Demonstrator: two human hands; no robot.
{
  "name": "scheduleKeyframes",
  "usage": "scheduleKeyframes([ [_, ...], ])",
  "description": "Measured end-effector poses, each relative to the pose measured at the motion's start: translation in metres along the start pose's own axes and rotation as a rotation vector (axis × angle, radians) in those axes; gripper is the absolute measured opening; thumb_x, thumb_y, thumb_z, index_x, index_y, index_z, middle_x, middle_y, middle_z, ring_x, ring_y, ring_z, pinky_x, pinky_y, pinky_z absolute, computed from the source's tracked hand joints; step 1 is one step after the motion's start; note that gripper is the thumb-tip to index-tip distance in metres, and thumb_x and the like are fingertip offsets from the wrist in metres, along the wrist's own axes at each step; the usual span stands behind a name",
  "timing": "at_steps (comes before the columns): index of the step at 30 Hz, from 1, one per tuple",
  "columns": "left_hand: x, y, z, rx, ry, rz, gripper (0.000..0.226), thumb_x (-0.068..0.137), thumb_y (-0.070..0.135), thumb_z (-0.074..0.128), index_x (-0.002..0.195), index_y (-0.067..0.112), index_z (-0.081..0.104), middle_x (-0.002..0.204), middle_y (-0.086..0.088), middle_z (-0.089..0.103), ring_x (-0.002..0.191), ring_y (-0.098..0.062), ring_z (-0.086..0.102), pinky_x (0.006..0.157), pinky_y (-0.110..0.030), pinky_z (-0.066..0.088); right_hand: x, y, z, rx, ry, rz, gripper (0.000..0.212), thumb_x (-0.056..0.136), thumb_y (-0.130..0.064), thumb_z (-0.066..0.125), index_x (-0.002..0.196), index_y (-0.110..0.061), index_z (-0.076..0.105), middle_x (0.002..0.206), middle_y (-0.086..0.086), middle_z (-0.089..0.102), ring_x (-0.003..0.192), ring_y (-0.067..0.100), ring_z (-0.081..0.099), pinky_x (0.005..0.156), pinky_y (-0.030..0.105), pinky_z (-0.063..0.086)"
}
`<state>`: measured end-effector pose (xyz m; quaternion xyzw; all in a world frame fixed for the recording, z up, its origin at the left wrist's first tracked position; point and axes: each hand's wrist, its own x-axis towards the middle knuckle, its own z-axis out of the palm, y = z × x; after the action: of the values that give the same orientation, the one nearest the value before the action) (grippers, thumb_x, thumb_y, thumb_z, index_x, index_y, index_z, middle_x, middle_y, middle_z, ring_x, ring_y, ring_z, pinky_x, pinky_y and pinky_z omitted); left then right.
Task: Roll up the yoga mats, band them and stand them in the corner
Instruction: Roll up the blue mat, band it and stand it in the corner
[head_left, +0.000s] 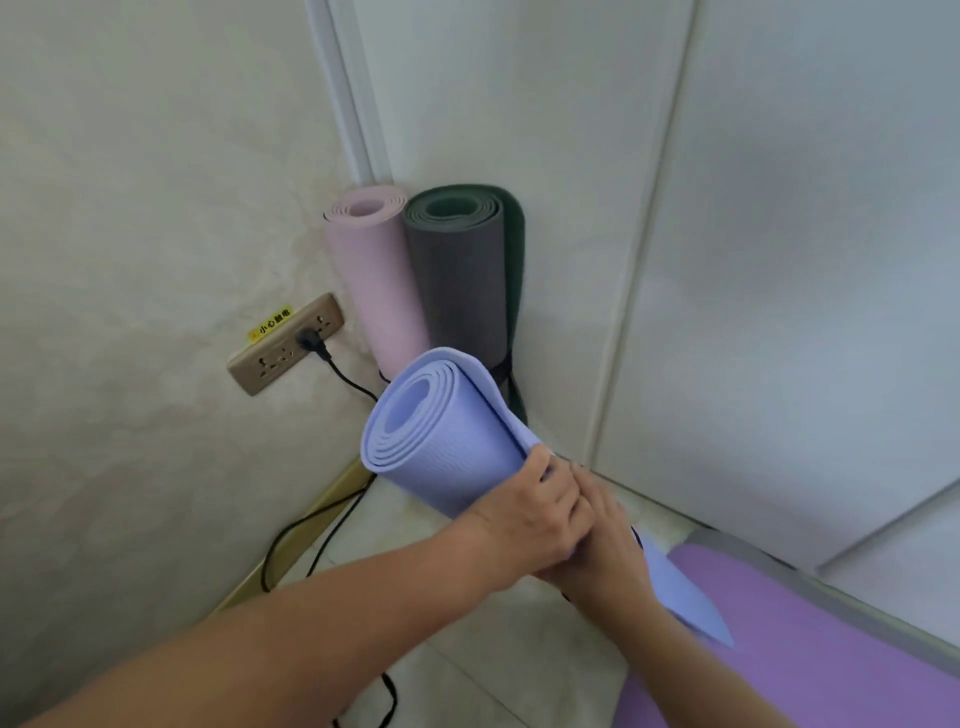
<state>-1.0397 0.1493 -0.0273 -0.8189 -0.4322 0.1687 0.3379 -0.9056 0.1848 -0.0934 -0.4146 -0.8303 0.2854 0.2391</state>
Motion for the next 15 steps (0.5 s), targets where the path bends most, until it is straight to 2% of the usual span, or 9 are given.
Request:
scheduleKeyframes([
  [2, 0.007, -0.011, -0.013, 0.014, 0.049, 0.02, 0.017, 0.088, 0.013, 0.051, 0.095, 0.011, 0.067, 0.09, -0.013, 0.071, 0.086, -0.031, 0.063, 0.094, -0.05, 0.036, 0.008, -0.003, -0.006, -0.098, 0.227, -0.138, 0.078, 0.064, -0.05, 0.062, 0.135, -0.022, 0.049, 0.12, -0.006, 0.06, 0.113, 0.015, 0.05, 0.096, 0.033, 0.048],
  [4, 0.006, -0.032, -0.025, 0.02, 0.137, 0.024, 0.022, 0.092, 0.008, 0.043, 0.095, 0.01, 0.065, 0.091, -0.013, 0.071, 0.091, -0.032, 0.063, 0.103, -0.059, 0.038, 0.018, -0.008, -0.009, -0.106, 0.318, -0.185, 0.069, 0.068, -0.048, 0.06, 0.129, -0.015, 0.057, 0.112, -0.003, 0.063, 0.105, 0.018, 0.053, 0.09, 0.031, 0.048],
  [7, 0.0, -0.069, -0.056, -0.072, 0.229, 0.054, 0.025, 0.092, 0.015, 0.046, 0.107, 0.011, 0.065, 0.116, -0.014, 0.067, 0.12, -0.038, 0.055, 0.114, -0.072, 0.014, 0.027, -0.014, -0.008, -0.108, 0.268, -0.018, 0.064, 0.07, -0.057, 0.056, 0.116, -0.013, 0.064, 0.104, -0.001, 0.059, 0.097, 0.022, 0.058, 0.08, 0.038, 0.053],
  [8, -0.004, -0.083, -0.07, -0.144, 0.314, -0.016, 0.026, 0.089, 0.02, 0.051, 0.107, 0.011, 0.069, 0.123, -0.014, 0.066, 0.124, -0.039, 0.055, 0.114, -0.072, 0.014, 0.025, -0.019, -0.01, -0.027, 0.231, 0.098, 0.064, 0.066, -0.059, 0.062, 0.112, -0.016, 0.061, 0.102, -0.002, 0.057, 0.095, 0.022, 0.059, 0.076, 0.039, 0.053],
  [10, -0.012, -0.116, -0.091, -0.28, 0.54, -0.345, 0.023, 0.082, 0.024, 0.061, 0.096, 0.011, 0.073, 0.119, -0.014, 0.069, 0.112, -0.038, 0.063, 0.108, -0.063, 0.033, 0.02, -0.028, -0.015, 0.153, 0.153, 0.319, 0.065, 0.059, -0.055, 0.08, 0.106, -0.021, 0.052, 0.098, -0.005, 0.05, 0.091, 0.023, 0.06, 0.07, 0.038, 0.048],
  [11, -0.014, -0.13, -0.091, -0.322, 0.589, -0.569, 0.02, 0.082, 0.024, 0.062, 0.092, 0.011, 0.073, 0.112, -0.013, 0.07, 0.102, -0.037, 0.065, 0.1, -0.053, 0.042, 0.017, -0.03, -0.013, 0.183, 0.128, 0.354, 0.066, 0.058, -0.049, 0.086, 0.106, -0.022, 0.048, 0.099, -0.006, 0.048, 0.09, 0.022, 0.059, 0.068, 0.035, 0.046],
  [13, -0.02, -0.145, -0.083, -0.609, 0.381, -0.983, 0.015, 0.089, 0.025, 0.057, 0.09, 0.015, 0.068, 0.103, -0.007, 0.066, 0.095, -0.034, 0.062, 0.085, -0.043, 0.046, 0.012, -0.036, -0.011, 0.179, 0.094, 0.326, 0.066, 0.06, -0.042, 0.089, 0.108, -0.025, 0.046, 0.103, -0.006, 0.049, 0.088, 0.017, 0.057, 0.068, 0.032, 0.043],
  [15, -0.021, -0.148, -0.07, -1.009, 0.135, -1.163, 0.016, 0.096, 0.021, 0.053, 0.086, 0.019, 0.065, 0.099, 0.003, 0.065, 0.101, -0.027, 0.061, 0.088, -0.038, 0.047, 0.011, -0.038, -0.012, 0.231, 0.067, 0.272, 0.066, 0.06, -0.038, 0.089, 0.11, -0.029, 0.047, 0.106, -0.008, 0.05, 0.09, 0.013, 0.057, 0.067, 0.028, 0.044],
])
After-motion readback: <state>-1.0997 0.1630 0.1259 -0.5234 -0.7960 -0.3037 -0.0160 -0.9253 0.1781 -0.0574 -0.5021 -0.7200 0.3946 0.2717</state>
